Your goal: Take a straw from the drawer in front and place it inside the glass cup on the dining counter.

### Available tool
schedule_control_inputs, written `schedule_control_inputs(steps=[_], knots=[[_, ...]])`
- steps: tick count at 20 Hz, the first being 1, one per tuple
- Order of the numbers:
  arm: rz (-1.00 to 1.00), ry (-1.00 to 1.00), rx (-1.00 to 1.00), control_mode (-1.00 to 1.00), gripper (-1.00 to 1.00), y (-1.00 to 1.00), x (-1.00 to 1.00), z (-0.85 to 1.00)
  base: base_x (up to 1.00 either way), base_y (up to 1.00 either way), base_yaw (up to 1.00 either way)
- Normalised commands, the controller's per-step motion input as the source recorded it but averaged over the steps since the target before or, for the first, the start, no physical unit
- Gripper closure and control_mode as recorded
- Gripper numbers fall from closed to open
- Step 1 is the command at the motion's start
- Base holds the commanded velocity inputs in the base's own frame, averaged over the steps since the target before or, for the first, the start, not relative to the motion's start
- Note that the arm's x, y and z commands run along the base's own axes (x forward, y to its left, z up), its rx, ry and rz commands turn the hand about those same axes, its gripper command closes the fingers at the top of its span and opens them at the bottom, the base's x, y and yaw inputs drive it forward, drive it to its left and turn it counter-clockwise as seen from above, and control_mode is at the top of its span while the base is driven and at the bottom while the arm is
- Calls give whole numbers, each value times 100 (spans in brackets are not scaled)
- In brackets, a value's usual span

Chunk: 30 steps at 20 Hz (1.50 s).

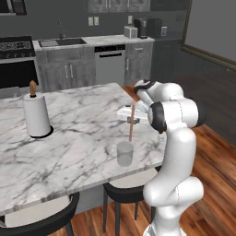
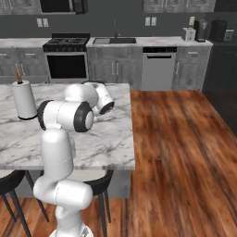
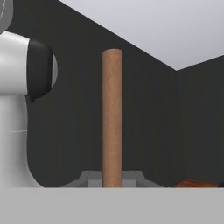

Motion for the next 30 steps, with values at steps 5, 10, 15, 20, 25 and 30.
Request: schedule_control_inputs(steps=[5,10,15,20,25,30], knots=[[0,0,1,-100,100,33,0,-12,0,0,0],[0,0,0,-100,100,19,0,-17,0,0,0],[0,0,0,-100,100,0,3,-19,0,0,0],[0,0,0,-100,100,-1,17,-15,0,0,0],[0,0,0,-100,100,0,24,-8,0,0,0],[0,0,0,-100,100,0,25,-14,0,0,0]])
